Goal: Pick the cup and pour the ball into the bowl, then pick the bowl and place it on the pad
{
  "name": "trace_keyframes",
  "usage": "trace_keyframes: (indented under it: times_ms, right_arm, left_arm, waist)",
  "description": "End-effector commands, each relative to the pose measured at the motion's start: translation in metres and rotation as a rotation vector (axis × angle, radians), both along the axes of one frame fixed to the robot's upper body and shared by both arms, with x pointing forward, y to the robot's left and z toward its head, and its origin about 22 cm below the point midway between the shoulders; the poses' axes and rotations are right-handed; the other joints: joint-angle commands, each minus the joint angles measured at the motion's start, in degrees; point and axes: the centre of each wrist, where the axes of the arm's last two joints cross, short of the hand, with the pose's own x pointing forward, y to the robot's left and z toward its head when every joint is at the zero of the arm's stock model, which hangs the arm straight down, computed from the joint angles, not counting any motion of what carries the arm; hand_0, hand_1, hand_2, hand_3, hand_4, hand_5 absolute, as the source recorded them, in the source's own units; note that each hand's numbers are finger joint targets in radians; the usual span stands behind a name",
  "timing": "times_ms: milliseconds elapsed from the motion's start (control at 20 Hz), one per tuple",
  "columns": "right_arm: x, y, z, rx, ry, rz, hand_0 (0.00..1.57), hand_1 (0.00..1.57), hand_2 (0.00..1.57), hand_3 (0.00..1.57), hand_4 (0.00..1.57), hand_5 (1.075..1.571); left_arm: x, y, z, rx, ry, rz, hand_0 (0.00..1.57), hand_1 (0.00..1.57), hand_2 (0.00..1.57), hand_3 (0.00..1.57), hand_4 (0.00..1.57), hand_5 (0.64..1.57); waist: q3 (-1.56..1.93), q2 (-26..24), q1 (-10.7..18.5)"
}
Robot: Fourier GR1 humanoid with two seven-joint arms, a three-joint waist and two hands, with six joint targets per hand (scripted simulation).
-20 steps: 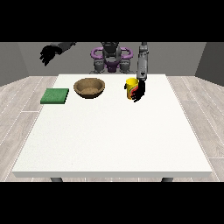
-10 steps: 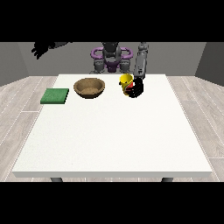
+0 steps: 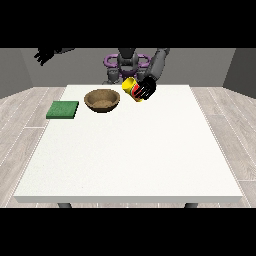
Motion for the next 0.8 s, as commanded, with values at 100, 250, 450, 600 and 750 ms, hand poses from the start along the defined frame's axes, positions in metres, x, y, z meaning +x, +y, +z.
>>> trace_keyframes:
  times_ms: [100,250,450,600,750]
  right_arm:
    - [-0.012,-0.024,-0.026,0.033,0.044,-0.033,0.0,0.0,0.0,0.1,0.68,1.559]
    - [-0.011,-0.029,-0.031,0.03,0.075,-0.062,0.0,0.0,0.0,0.0,0.69,1.56]
    - [-0.017,-0.04,-0.044,0.042,0.106,-0.032,0.0,0.0,0.0,0.0,0.69,1.558]
    - [0.005,-0.026,-0.03,0.027,0.075,0.004,0.0,0.0,0.0,0.15,0.7,1.559]
    - [0.009,-0.024,-0.035,0.025,0.108,-0.016,0.0,0.0,0.0,0.18,0.69,1.556]
  left_arm:
    - [0.015,-0.031,0.017,0.276,0.048,-0.005,1.36,1.36,1.57,1.57,1.45,1.533]
    - [0.012,-0.06,0.015,0.41,0.036,-0.021,1.36,1.36,1.57,1.57,1.46,1.535]
    - [0.022,-0.093,0.042,0.571,0.045,-0.023,1.36,1.36,1.57,1.57,1.47,1.529]
    - [0.032,-0.108,0.062,0.715,-0.027,0.02,1.33,1.33,1.57,1.57,1.41,1.554]
    - [0.024,-0.113,0.053,0.888,-0.04,0.027,1.46,1.46,1.57,1.57,1.26,1.557]
  waist:
    - [-0.16,-3.05,1.73]
    - [-0.16,-3.94,3.31]
    - [-0.15,-5.39,1.89]
    - [-0.17,-3.37,0.84]
    - [-0.16,-5.77,1.24]
